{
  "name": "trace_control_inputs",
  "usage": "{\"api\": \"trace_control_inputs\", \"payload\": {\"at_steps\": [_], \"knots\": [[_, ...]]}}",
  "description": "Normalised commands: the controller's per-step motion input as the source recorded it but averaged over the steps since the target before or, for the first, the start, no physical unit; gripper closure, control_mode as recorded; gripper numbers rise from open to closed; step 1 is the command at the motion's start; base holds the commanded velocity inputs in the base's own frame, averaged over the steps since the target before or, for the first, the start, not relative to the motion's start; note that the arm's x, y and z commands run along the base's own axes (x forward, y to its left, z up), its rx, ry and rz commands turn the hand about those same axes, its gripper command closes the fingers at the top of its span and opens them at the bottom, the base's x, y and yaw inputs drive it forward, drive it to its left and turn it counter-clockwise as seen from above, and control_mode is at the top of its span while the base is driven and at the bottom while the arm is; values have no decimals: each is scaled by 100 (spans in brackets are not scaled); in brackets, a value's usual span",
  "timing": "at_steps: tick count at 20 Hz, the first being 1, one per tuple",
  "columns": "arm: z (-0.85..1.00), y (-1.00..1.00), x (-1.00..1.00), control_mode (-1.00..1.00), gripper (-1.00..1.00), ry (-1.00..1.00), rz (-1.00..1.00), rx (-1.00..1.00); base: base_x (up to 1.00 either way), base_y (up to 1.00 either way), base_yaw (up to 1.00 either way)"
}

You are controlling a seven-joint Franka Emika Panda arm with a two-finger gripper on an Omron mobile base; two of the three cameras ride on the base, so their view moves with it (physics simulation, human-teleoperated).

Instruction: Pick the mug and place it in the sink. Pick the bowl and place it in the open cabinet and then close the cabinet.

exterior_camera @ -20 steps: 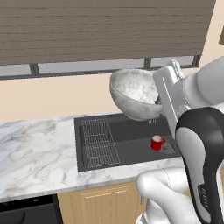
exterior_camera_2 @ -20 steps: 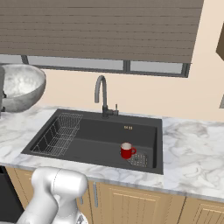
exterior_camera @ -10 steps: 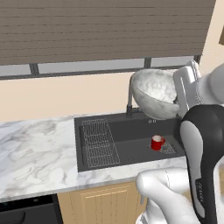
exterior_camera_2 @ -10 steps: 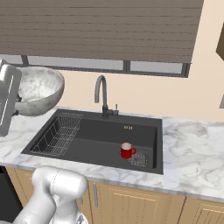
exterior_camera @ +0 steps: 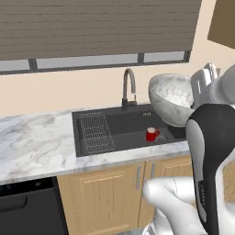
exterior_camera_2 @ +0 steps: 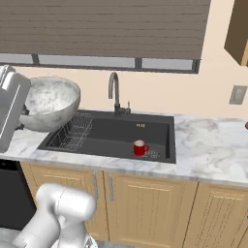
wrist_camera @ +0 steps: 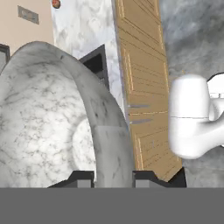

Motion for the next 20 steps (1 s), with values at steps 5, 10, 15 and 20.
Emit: {"api": "trace_control_inputs", "payload": {"at_steps": [5, 10, 15, 20], "knots": [[0, 0, 0, 100, 100, 0, 0, 0, -100, 17, 18], [0, 0, 0, 100, 100, 0, 0, 0, -100, 12, 48], [0, 0, 0, 100, 100, 0, 0, 0, -100, -10, 7], [0, 0, 0, 100, 100, 0, 0, 0, -100, -100, -24]]}}
